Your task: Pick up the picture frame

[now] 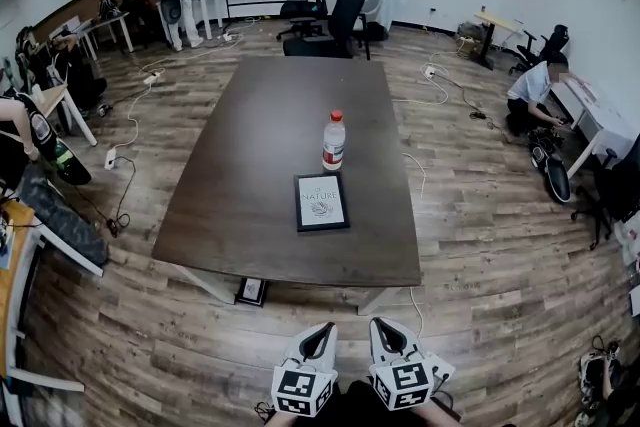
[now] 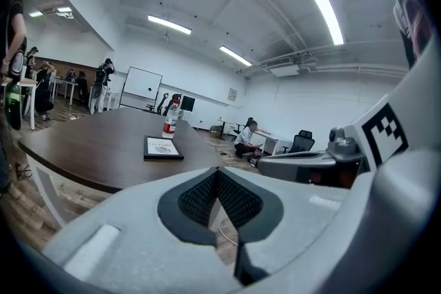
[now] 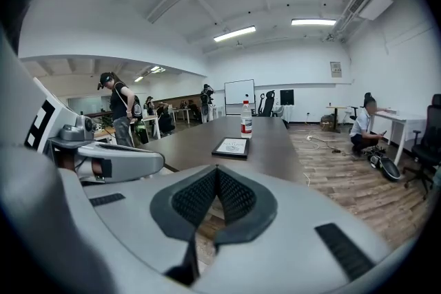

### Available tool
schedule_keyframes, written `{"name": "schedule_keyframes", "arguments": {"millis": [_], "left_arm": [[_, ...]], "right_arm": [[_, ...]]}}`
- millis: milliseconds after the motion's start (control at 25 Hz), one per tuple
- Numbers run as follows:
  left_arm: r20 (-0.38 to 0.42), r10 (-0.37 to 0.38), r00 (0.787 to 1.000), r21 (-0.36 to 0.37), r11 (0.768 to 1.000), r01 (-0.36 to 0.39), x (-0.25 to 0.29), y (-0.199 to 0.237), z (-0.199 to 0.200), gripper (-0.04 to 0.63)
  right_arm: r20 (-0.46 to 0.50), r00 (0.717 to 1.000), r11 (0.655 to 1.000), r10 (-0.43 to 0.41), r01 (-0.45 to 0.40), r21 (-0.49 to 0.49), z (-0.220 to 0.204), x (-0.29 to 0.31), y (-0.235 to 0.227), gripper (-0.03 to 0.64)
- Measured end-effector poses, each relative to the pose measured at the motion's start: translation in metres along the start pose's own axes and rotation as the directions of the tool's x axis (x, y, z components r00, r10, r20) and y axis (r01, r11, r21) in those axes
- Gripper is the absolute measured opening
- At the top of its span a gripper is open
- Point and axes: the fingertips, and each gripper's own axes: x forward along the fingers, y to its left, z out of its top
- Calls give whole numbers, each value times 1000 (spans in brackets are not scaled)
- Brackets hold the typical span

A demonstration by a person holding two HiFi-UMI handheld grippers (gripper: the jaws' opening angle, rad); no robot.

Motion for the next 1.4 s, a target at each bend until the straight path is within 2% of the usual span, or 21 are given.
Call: {"name": "schedule_keyframes", "arguments": {"millis": [360,560,800,1040,1400], "left_arm": [[-9,-38,999,18,999,38,11,51,18,9],[-13,-45,999,-10,999,45,14,61,19,9],[-11,-54,998,-16,998,54,17,69,23,9],[-19,-19,1000,-14,1000,19,26,85,22,9],[-25,86,996,-42,995,-87,66,127,31,9]], "right_arm": [[44,999,999,-32,30,36,23,42,20,5],[22,999,999,-36,36,7,23,50,25,5],[19,999,998,-46,45,53,28,58,22,5],[0,1000,998,-25,25,55,28,80,17,5],[-17,999,998,50,-49,43,42,142,-2,6]]}}
